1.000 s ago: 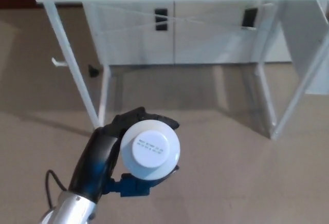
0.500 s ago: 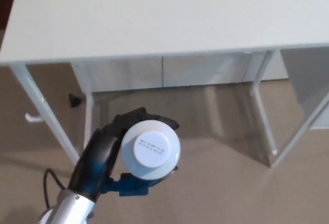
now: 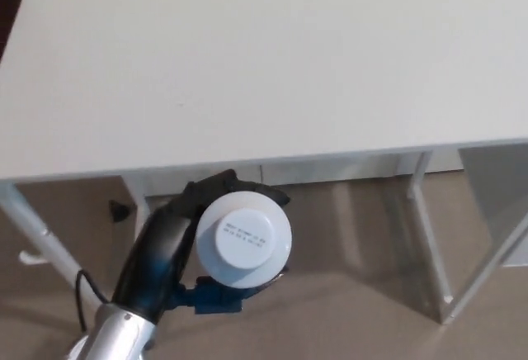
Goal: The robot picks up a bottle from a person using its left hand and walk towards the table in frontand put the bottle on the table.
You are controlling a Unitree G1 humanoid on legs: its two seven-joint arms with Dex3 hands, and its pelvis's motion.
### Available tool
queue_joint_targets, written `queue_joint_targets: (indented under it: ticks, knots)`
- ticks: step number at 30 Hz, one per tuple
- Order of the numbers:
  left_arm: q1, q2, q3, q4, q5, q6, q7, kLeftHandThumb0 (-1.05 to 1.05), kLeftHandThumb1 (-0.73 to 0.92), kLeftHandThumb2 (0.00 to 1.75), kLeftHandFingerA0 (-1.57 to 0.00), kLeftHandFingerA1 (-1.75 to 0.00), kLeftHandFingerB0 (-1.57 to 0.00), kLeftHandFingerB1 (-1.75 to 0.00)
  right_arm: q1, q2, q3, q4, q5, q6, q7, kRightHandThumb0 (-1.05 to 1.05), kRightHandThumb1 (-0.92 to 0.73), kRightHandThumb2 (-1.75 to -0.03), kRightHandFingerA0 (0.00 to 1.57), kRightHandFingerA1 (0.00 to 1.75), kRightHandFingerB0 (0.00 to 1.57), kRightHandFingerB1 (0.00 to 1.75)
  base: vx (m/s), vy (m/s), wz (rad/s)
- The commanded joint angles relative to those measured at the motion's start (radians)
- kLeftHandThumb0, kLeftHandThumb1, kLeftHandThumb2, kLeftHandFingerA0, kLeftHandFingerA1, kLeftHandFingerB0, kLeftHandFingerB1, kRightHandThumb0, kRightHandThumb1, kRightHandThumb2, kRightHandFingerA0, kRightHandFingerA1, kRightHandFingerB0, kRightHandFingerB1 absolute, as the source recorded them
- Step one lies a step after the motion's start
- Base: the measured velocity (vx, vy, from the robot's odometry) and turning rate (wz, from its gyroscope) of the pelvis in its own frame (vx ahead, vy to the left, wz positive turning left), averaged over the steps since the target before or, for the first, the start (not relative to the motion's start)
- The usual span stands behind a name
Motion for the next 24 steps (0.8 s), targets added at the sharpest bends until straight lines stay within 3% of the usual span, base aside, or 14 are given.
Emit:
queue_joint_targets:
  ticks: [1,16,24]
  knots:
    - [-0.014,0.009,0.013,-0.025,-0.01,-0.005,0.001,-0.22,0.8,0.66,-1.44,-1.07,-1.26,-0.78,-0.006,-0.001,-0.004,0.012,-0.003,-0.001,-0.006,-0.37,-0.58,-0.87,0.51,0.58,0.44,0.53,0.09,-0.082,0.01]
    - [-0.012,-0.004,0.011,-0.05,-0.025,0.036,0.001,-0.22,0.81,0.66,-1.42,-1.08,-1.26,-0.8,0.019,-0.011,0.004,0.016,-0.01,-0.031,-0.003,-0.38,-0.57,-0.89,0.52,0.59,0.46,0.54,0.08,0.107,0.03]
    - [-0.033,-0.005,0.013,-0.029,-0.029,0.034,-0.005,-0.21,0.8,0.67,-1.42,-1.08,-1.27,-0.78,0.023,-0.01,-0.003,0.024,0.0,-0.036,0.005,-0.38,-0.58,-0.87,0.47,0.56,0.43,0.52,0.07,-0.105,0.07]
